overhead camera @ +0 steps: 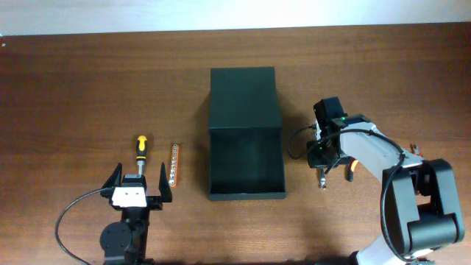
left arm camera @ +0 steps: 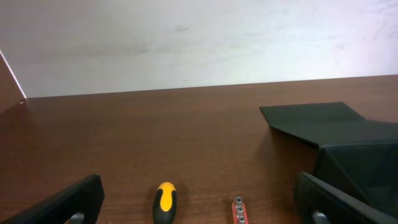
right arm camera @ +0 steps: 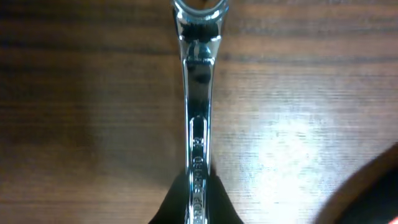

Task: Pack container
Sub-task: 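Lower the right gripper and close it on the chrome wrench, then lift the wrench with the right gripper and carry it over the box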

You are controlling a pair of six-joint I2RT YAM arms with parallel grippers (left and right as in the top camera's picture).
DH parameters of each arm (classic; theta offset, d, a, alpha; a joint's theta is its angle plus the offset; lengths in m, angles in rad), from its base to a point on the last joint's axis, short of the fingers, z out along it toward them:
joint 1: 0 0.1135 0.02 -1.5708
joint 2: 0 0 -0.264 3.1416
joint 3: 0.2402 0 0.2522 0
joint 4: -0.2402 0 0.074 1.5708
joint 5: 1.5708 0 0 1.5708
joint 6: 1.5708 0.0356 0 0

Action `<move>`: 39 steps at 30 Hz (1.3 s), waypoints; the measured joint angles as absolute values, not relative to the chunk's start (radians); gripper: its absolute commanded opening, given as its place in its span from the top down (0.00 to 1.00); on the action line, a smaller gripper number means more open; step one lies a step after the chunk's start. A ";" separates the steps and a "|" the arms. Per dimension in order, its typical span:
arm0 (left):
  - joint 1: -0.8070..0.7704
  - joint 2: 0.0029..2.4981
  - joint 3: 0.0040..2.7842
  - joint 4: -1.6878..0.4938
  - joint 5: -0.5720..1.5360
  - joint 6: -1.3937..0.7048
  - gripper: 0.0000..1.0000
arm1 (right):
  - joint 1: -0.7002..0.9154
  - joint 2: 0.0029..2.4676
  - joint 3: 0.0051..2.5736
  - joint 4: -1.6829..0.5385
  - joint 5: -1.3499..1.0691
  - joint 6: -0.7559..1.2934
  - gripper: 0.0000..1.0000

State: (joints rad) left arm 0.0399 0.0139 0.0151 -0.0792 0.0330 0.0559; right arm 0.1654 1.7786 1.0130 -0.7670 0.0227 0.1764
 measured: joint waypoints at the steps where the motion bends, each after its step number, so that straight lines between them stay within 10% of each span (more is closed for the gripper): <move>1: 0.040 0.014 0.015 -0.079 0.033 0.056 0.01 | 0.165 1.784 1.026 -0.786 0.023 0.176 0.96; 20: 0.040 0.014 0.015 -0.079 0.033 0.056 0.01 | 0.179 1.801 1.947 -1.416 -0.179 0.012 0.96; 39: 0.040 0.014 0.015 -0.079 0.033 0.056 0.01 | 0.685 1.855 1.999 -1.428 -0.041 -0.229 0.96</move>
